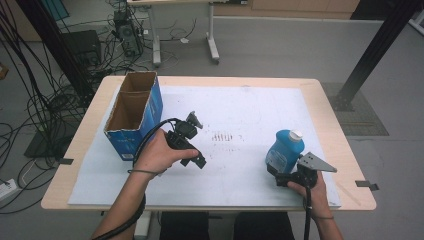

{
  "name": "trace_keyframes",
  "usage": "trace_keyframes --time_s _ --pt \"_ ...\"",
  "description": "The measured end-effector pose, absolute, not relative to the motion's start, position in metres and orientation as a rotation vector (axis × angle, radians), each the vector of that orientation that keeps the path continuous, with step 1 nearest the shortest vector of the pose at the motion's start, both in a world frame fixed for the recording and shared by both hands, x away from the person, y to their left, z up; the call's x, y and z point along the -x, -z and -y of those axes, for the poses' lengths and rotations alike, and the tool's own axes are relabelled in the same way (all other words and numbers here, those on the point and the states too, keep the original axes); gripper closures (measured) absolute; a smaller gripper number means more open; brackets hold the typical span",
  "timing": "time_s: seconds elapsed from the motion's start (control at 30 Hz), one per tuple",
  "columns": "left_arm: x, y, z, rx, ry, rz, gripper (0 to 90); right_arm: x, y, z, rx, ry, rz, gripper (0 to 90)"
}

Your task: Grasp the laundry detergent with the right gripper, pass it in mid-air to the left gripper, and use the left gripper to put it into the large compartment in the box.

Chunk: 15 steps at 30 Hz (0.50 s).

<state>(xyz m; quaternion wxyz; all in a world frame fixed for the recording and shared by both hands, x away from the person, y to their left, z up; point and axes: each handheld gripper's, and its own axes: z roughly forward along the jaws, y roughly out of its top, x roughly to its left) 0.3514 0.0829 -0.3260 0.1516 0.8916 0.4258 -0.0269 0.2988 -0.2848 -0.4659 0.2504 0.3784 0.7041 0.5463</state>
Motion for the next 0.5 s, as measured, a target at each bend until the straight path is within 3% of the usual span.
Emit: trace_keyframes --time_s 0.5 --pt "-0.3512 0.3269 -0.0839 -2.561 0.081 -1.220 10.7 -0.2982 0.4659 0.2840 -1.027 -1.490 -1.916 2.9"
